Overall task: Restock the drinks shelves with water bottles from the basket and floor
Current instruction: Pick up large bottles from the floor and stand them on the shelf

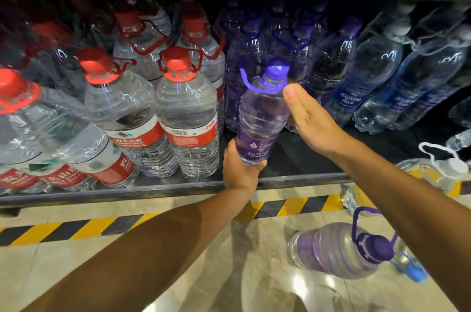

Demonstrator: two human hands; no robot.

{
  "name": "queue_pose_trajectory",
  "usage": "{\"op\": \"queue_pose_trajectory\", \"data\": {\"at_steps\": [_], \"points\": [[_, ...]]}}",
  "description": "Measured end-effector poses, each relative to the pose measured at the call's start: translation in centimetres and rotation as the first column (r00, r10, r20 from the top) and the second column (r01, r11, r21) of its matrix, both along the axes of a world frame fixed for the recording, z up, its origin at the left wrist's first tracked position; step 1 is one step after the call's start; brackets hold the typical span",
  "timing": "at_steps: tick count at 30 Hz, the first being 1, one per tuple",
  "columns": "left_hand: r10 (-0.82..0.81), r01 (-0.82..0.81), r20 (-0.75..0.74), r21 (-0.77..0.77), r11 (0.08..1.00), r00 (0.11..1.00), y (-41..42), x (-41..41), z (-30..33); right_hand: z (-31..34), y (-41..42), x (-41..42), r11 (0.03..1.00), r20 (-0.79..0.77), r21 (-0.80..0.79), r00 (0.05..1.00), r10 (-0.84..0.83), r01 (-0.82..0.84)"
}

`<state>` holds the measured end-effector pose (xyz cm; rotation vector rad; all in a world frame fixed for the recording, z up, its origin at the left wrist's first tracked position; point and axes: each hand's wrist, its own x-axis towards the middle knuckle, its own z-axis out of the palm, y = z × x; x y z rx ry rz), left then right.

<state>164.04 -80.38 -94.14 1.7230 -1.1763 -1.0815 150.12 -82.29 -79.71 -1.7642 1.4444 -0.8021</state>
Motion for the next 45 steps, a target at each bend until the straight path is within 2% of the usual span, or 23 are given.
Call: {"op": "queue_pose_trajectory", "data": {"at_steps": [6, 9, 12, 14, 17, 19, 21, 23, 26, 28, 30, 32, 34, 38, 45], "points": [[-0.066, 0.066, 0.037, 0.018, 0.998, 0.997, 0.2, 0.3, -0.2, -0.4, 0.2, 0.4, 0.997, 0.104, 0.041, 0.992, -0.066, 0.062], [-0.164, 0.161, 0.078, 0.047, 0.986, 0.983, 0.4, 0.8, 0.7, 0.4, 0.8, 0.9, 0.994, 0.079, 0.083, 0.994, -0.071, 0.064], [-0.252, 0.248, 0.045, 0.084, 0.965, 0.967, 0.8, 1.5, 1.9, 1.6, 1.6, 0.4, 0.992, 0.036, 0.119, 0.999, -0.037, 0.032], [-0.281, 0.28, 0.036, 0.012, 0.96, 0.959, 2.0, 2.1, 2.4, 2.3, 2.3, -0.6, 0.987, 0.028, 0.159, 1.0, -0.011, 0.006], [-0.21, 0.227, 0.096, -0.234, 0.945, 0.973, 5.1, 3.1, 2.8, 2.4, 4.4, -2.8, 0.986, 0.008, 0.137, 0.995, -0.096, 0.094], [-0.223, 0.286, 0.193, -0.425, 0.859, 0.956, 7.2, 3.7, 3.0, 2.1, 6.9, -4.2, 0.983, 0.041, 0.089, 0.986, -0.163, 0.159], [-0.335, 0.445, 0.296, -0.516, 0.732, 0.895, 8.7, 3.8, 3.2, 1.6, 9.8, -5.4, 0.98, 0.072, 0.053, 0.978, -0.195, 0.191], [-0.513, 0.607, 0.327, -0.475, 0.637, 0.794, 9.9, 3.3, 3.0, 0.9, 12.8, -6.4, 0.97, 0.087, 0.059, 0.967, -0.238, 0.234], [-0.743, 0.814, 0.336, -0.288, 0.503, 0.578, 11.7, 1.7, 1.7, -0.2, 16.9, -7.9, 0.95, 0.111, 0.08, 0.944, -0.31, 0.302], [-0.841, 0.903, 0.33, -0.146, 0.404, 0.429, 12.4, 0.2, 0.9, -0.6, 19.2, -8.6, 0.939, 0.124, 0.098, 0.932, -0.341, 0.33], [-0.887, 0.938, 0.307, -0.071, 0.34, 0.345, 12.8, -1.7, 0.6, -1.2, 21.0, -9.3, 0.93, 0.142, 0.129, 0.922, -0.361, 0.344], [-0.913, 0.936, 0.208, -0.045, 0.349, 0.351, 13.5, -3.3, 0.3, -2.1, 22.2, -9.7, 0.928, 0.169, 0.169, 0.918, -0.36, 0.333], [-0.904, 0.91, 0.106, -0.036, 0.413, 0.415, 14.0, -4.2, -0.2, -3.3, 22.9, -9.9, 0.936, 0.183, 0.195, 0.926, -0.33, 0.295], [-0.876, 0.876, 0.027, -0.027, 0.482, 0.482, 13.4, -4.2, -1.4, -6.3, 22.9, -9.2, 0.964, 0.107, 0.203, 0.975, -0.195, 0.171], [-0.885, 0.887, -0.061, 0.011, 0.462, 0.462, 12.1, -4.3, -2.2, -8.1, 22.0, -8.7, 0.941, 0.029, 0.093, 0.944, -0.329, 0.325]]}}
